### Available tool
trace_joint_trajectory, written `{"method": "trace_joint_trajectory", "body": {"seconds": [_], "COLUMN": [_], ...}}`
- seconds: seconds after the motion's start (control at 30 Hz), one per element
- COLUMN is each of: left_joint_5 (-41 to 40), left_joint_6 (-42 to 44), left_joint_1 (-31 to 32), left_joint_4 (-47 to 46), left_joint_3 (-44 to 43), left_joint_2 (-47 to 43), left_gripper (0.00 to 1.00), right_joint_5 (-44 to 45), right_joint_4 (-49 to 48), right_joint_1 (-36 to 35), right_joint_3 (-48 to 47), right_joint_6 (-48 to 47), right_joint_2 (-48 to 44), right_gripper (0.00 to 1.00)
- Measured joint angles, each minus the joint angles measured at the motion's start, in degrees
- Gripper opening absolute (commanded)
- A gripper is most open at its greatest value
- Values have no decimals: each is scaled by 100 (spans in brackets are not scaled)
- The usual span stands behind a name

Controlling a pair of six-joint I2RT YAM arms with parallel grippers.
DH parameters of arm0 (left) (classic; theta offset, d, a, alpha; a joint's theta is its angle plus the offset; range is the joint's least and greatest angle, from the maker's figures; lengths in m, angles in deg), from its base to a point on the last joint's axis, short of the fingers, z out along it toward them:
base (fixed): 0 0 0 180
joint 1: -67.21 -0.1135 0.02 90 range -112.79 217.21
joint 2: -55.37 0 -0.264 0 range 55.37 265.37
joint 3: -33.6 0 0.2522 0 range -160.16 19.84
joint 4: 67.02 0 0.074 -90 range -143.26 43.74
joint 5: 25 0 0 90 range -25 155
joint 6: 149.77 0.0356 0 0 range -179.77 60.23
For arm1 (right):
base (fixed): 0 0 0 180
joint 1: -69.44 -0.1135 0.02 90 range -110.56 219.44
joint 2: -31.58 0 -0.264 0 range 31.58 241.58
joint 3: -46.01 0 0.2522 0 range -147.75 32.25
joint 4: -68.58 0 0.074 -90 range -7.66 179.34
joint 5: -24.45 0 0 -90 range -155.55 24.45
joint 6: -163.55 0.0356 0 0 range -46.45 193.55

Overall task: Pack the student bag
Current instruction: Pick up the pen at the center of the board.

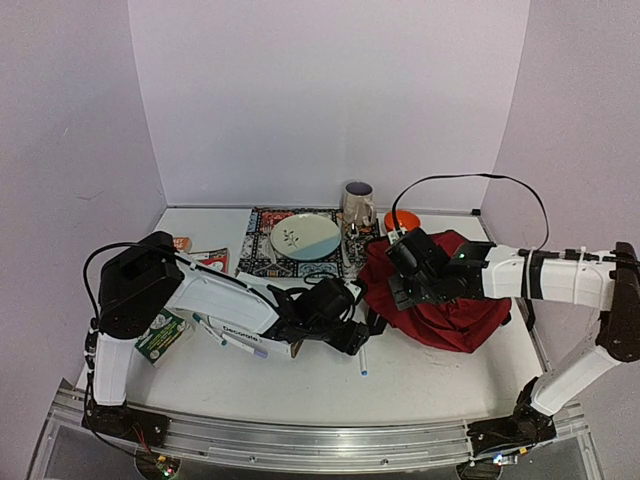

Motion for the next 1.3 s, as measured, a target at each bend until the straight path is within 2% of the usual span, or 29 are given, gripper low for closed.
{"method": "trace_joint_trajectory", "body": {"seconds": [0.23, 0.63, 0.8, 0.93, 1.17, 1.3], "left_joint_5": [-652, -1406, -1402, -1282, -1038, -883], "left_joint_6": [152, 304, 272, 239, 191, 158], "left_joint_1": [175, 246, 246, 241, 241, 241], "left_joint_4": [202, 523, 631, 742, 1244, 1514], "left_joint_3": [-245, -287, -178, 1, 181, 178], "left_joint_2": [375, 405, 314, 131, -169, -223], "left_gripper": [68, 27, 17, 15, 27, 29], "right_joint_5": [-170, -416, -599, -750, -1008, -1098], "right_joint_4": [-146, -251, -330, -397, -454, -487], "right_joint_1": [35, 42, 65, 70, 73, 73], "right_joint_3": [67, 77, 77, 80, 110, 132], "right_joint_6": [0, -59, -154, -219, -273, -286], "right_joint_2": [0, 2, 2, 2, 2, 2], "right_gripper": [0, 0, 0, 0, 1, 1]}}
